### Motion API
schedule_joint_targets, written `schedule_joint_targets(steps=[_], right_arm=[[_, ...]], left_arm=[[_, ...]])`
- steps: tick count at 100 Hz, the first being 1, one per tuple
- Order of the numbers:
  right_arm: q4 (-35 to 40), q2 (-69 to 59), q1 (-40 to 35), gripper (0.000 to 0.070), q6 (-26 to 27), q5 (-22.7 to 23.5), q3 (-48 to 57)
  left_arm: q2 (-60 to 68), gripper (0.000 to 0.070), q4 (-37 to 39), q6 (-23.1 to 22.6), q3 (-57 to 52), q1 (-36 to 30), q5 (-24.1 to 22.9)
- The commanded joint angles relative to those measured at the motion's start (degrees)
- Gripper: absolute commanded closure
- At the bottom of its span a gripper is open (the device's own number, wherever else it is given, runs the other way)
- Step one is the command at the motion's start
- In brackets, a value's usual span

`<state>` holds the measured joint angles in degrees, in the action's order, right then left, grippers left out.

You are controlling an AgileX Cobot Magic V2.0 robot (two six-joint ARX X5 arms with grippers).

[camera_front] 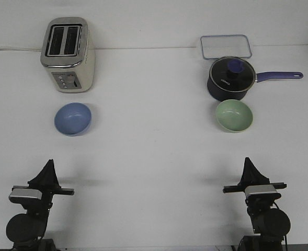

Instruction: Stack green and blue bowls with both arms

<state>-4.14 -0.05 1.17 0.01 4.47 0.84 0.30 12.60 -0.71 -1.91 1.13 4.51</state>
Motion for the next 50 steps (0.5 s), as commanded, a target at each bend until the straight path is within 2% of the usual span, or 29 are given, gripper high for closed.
schedule_joint_targets(steps=[1,28,50], right_arm=[[-0.7,0.0,0.0,0.0700,0.2,0.0,-0.1],[-3.2,0.0,0.0,0.0700,1.6,0.0,0.3],[-0.3,-0.1,0.0,0.0700,4.8,0.0,5.7]], left_arm=[[-0.1,0.0687,0.6,0.1,1.1,0.1,0.0],[-0.1,0.0687,0.6,0.1,1.1,0.1,0.0],[-0.1,0.0687,0.6,0.1,1.1,0.1,0.0]])
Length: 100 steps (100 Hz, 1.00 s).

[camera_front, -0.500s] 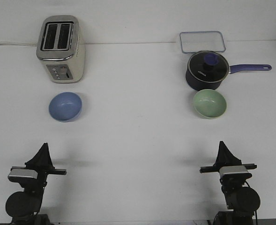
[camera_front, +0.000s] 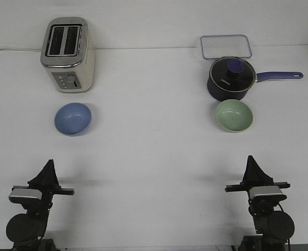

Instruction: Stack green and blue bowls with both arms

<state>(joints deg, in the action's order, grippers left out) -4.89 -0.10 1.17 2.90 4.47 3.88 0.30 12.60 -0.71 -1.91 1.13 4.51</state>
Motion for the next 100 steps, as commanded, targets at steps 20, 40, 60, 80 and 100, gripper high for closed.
schedule_joint_targets(steps=[20,40,60,80,100], right_arm=[[11.9,-3.6,0.0,0.0700,1.8,-0.4,13.7],[27.0,-15.1,0.0,0.0700,1.8,-0.4,29.2],[43.3,-29.9,0.0,0.0700,0.0,-0.4,45.5],[51.6,-41.2,0.0,0.0700,-1.2,-0.4,55.0],[51.8,-46.9,0.0,0.0700,-0.9,-0.4,55.9]], left_arm=[[-0.1,0.0687,0.6,0.1,1.1,0.1,0.0],[-0.1,0.0687,0.6,0.1,1.1,0.1,0.0],[-0.1,0.0687,0.6,0.1,1.1,0.1,0.0],[-0.1,0.0687,0.6,0.1,1.1,0.1,0.0],[-0.1,0.0687,0.6,0.1,1.1,0.1,0.0]])
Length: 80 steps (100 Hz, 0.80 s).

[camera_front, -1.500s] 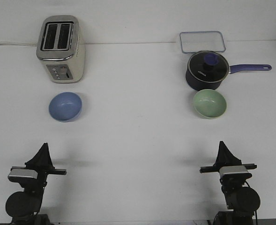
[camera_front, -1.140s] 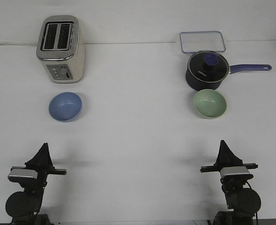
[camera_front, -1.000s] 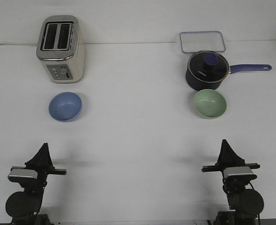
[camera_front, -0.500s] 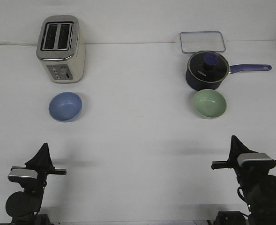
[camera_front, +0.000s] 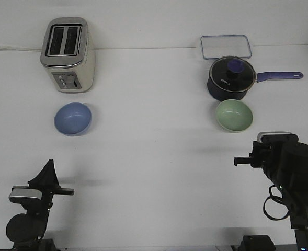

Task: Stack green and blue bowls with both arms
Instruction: 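Raise the right gripper and reach forward to the pale green bowl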

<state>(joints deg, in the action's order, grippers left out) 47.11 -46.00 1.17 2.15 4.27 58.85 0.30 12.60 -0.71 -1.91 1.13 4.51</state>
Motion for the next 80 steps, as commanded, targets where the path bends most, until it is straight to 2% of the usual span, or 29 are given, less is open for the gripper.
schedule_joint_targets(steps=[1,27,35,49,54,80], right_arm=[[-0.1,-1.2,0.0,0.0700,0.0,-0.2,0.9],[1.9,-3.5,0.0,0.0685,0.0,-0.2,0.9],[2.1,-3.5,0.0,0.0590,0.0,-0.2,0.9],[2.8,-3.5,0.0,0.0287,0.0,-0.2,0.9],[2.9,-3.5,0.0,0.0217,0.0,-0.2,0.9],[2.7,-4.8,0.0,0.0201,1.1,-0.3,1.8]], left_arm=[[-0.1,0.0687,0.6,0.1,1.1,0.1,0.0],[-0.1,0.0687,0.6,0.1,1.1,0.1,0.0],[-0.1,0.0687,0.6,0.1,1.1,0.1,0.0],[-0.1,0.0687,0.6,0.1,1.1,0.1,0.0],[-0.1,0.0687,0.6,0.1,1.1,0.1,0.0],[-0.1,0.0687,0.6,0.1,1.1,0.1,0.0]])
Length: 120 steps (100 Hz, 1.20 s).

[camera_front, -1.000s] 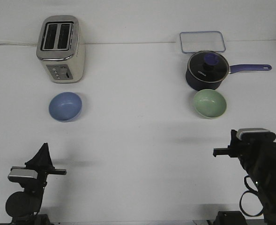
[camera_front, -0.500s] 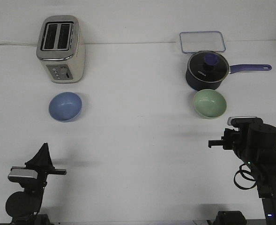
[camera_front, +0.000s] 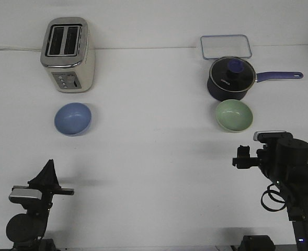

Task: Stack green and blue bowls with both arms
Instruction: 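Raise the right gripper and reach forward to the pale green bowl, then grasp the rim of the pale green bowl with the right gripper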

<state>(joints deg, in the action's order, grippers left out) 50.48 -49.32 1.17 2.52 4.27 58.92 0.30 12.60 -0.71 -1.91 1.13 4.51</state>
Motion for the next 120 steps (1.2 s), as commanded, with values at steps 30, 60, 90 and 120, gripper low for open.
schedule_joint_targets(steps=[30,60,90,120], right_arm=[[-2.0,-17.1,3.9,0.0201,-0.7,-0.2,10.6],[-7.0,-36.3,7.9,0.0201,-2.6,0.3,20.8],[-9.3,-49.9,9.2,0.0201,-3.4,0.7,24.8],[-11.3,-57.0,9.5,0.0202,-3.7,2.3,24.8]], left_arm=[[-0.1,0.0687,0.6,0.1,1.1,0.1,0.0],[-0.1,0.0687,0.6,0.1,1.1,0.1,0.0],[-0.1,0.0687,0.6,0.1,1.1,0.1,0.0],[-0.1,0.0687,0.6,0.1,1.1,0.1,0.0]])
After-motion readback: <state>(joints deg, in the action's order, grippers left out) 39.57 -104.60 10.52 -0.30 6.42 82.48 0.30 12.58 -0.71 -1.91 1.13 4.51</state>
